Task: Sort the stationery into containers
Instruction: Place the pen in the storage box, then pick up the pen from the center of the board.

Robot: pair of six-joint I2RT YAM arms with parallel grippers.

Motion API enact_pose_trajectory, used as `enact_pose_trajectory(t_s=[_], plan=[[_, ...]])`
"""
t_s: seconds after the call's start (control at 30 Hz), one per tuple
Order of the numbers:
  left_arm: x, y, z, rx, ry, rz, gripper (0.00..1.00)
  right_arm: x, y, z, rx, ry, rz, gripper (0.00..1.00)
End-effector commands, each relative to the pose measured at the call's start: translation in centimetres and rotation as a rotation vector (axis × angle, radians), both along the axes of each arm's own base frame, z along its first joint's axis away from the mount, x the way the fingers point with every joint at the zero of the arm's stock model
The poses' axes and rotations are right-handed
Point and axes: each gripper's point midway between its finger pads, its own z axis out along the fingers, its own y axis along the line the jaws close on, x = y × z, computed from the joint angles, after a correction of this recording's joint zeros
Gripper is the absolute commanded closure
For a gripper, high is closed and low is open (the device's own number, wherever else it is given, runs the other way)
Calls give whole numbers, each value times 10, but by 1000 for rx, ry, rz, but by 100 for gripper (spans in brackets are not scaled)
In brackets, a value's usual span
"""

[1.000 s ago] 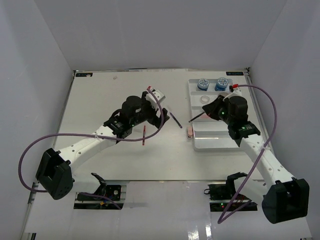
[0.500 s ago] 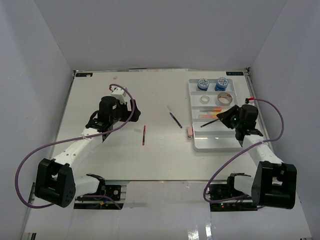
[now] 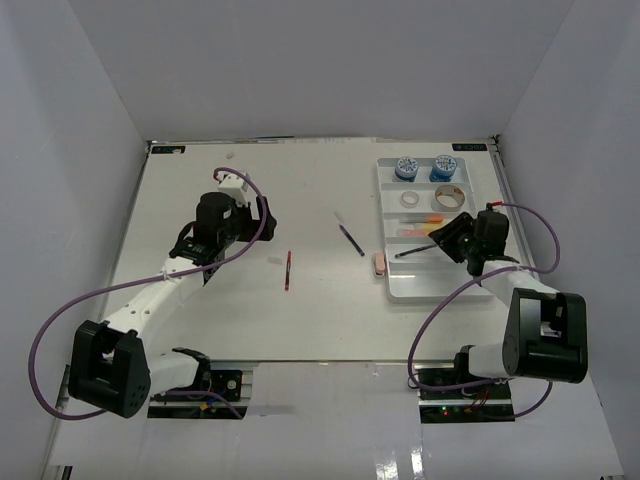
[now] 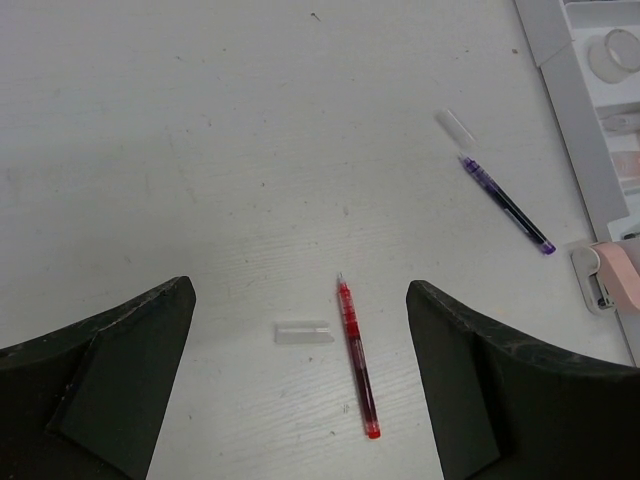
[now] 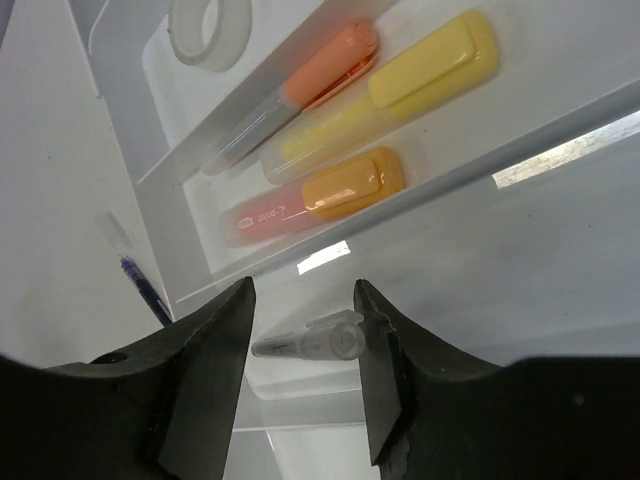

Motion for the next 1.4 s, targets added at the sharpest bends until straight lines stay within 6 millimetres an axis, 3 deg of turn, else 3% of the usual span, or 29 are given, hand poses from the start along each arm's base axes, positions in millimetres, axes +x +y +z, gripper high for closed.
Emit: enact_pose_trajectory(t_s=[0.0, 0.1, 0.2, 0.4, 0.57, 0.67, 0.77, 0.8, 0.87, 0.93, 1.1, 1.13, 1.27, 1.3, 1.37], plan=[[1, 4, 13, -16, -37, 21, 2, 6, -10, -1, -26, -22, -38, 48], [1, 5, 11, -15, -29, 29, 2, 2, -20, -5, -69, 5, -71, 41], [1, 5, 10, -14, -26, 32, 2, 1, -30, 0, -135, 16, -87, 25], [2, 4, 7, -16, -12, 33, 2, 3, -54, 29, -283, -1, -124, 4], [2, 4, 6, -16, -4, 37, 2, -2, -53, 50, -345, -31, -86, 4], [1, 5, 3, -20, 9, 46, 2, -2, -37, 66, -398, -82, -5, 4], [4, 10, -2, -8, 29, 79, 2, -2, -3, 83, -463, -142, 125, 4], [3, 10, -4, -6, 37, 84, 2, -2, 19, 90, -477, -176, 194, 3], [4, 10, -6, -5, 44, 90, 2, -4, 38, 98, -523, -213, 268, 2], [4, 12, -6, -5, 47, 95, 2, -8, 73, 106, -539, -264, 385, 0], [4, 12, -6, -3, 47, 100, 2, -11, 139, 110, -585, -313, 624, 9], [4, 12, -6, -3, 47, 100, 2, -9, 148, 97, -597, -280, 662, 10], [4, 14, -6, 4, 45, 104, 2, -6, 184, 78, -655, -239, 809, 12], [4, 14, -6, 5, 43, 107, 2, -6, 189, 60, -667, -188, 843, 13], [4, 14, -6, 5, 44, 106, 2, -2, 201, 55, -672, -177, 879, 18]])
